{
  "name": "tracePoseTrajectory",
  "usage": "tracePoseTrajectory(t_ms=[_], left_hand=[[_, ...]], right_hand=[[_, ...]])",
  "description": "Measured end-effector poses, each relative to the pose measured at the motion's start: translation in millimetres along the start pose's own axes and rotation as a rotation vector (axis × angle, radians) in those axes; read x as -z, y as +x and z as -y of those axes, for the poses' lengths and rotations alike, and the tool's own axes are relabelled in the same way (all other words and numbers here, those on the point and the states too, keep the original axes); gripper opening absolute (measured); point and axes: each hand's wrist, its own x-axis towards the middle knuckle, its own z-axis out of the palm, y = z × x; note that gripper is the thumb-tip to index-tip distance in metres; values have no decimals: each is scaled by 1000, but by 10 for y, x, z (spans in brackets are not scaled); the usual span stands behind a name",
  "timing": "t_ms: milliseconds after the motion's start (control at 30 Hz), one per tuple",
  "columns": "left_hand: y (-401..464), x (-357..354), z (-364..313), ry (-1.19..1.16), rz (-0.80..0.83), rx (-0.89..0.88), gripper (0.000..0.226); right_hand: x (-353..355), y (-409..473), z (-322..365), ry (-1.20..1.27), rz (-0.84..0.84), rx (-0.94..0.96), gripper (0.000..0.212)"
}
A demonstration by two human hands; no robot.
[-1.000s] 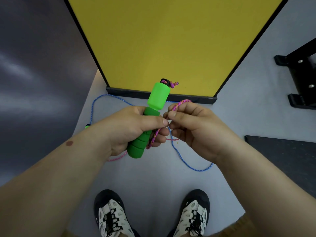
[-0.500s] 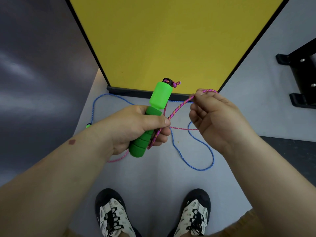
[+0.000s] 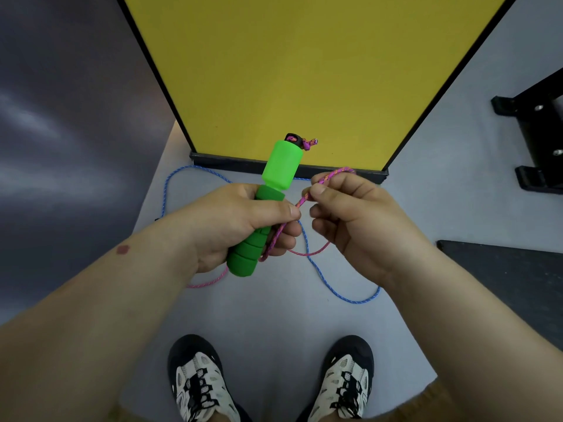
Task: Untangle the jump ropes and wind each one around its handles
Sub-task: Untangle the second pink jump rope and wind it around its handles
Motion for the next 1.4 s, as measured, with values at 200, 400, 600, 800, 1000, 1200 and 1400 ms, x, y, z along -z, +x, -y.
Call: tracePoseTrajectory(t_ms=[200, 400, 600, 800, 1000, 1200, 1400], left_hand=[[2, -6, 8, 43, 16, 1, 9], [-7, -15, -2, 42, 26, 4, 8], [-23, -36, -23, 6, 17, 1, 8], [-17, -29, -9, 4, 1, 7, 8], [-19, -19, -8, 13, 20, 11, 8], [-16, -25, -10, 8, 34, 7, 8], [-27, -38, -18, -2, 26, 4, 7]], right_hand=[[126, 77, 108, 181, -261, 58, 1], [84, 50, 67, 181, -137, -7, 6], [-20, -34, -37, -12, 103, -72, 11], [3, -2, -4, 7, -31, 7, 11], [115, 60, 107, 156, -241, 63, 7], [57, 32, 37, 116, -110, -28, 6], [-31, -38, -25, 6, 88, -68, 13]])
